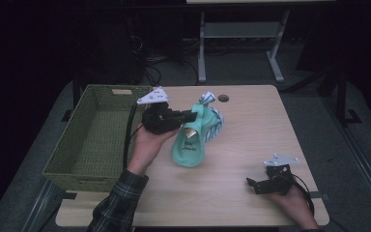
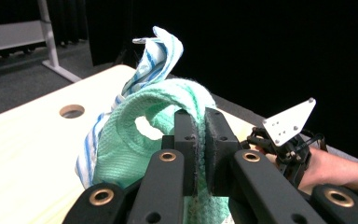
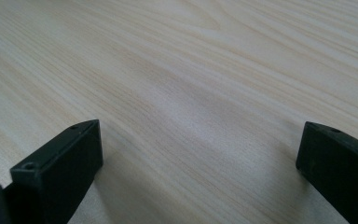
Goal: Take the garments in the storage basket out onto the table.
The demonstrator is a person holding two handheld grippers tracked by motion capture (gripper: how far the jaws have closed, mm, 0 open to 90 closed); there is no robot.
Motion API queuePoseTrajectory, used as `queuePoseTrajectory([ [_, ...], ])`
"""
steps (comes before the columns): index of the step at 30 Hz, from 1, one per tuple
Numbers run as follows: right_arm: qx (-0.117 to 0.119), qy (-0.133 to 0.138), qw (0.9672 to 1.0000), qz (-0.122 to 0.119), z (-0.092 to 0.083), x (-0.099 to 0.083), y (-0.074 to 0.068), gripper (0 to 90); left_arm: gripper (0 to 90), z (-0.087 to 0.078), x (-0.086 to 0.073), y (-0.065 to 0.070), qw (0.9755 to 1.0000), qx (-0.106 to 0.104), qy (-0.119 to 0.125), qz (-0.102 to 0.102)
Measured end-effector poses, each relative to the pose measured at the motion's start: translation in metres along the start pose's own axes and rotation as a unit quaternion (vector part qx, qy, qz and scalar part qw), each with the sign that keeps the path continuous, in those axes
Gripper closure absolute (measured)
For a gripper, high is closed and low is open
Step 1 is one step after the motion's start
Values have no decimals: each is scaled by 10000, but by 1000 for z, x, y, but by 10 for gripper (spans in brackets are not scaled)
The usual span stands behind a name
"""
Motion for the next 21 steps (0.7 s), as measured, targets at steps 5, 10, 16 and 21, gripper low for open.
queuePoseTrajectory([
  [5,-2,-6,10000,-3,0,0,0,0,848,18,-9,5,9998,-110,-147,-7],
  [10,1,0,10000,2,0,0,0,0,848,36,-18,7,9994,-268,-229,-40],
  [16,-5,8,10000,-8,0,0,0,0,848,59,-32,7,9984,-381,-422,-46],
  [21,-9,17,10000,-24,0,0,0,0,847,77,-42,7,9975,-489,-506,-49],
])
Point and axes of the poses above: each handheld gripper's, and its own axes: z roughly forward along the jaws, x roughly out of its top, y roughly to its right, the point moved 5 cm from there along z, roughly forward along the jaws, and after that the axes turned 10 degrees about -x, right-handed, at the moved point
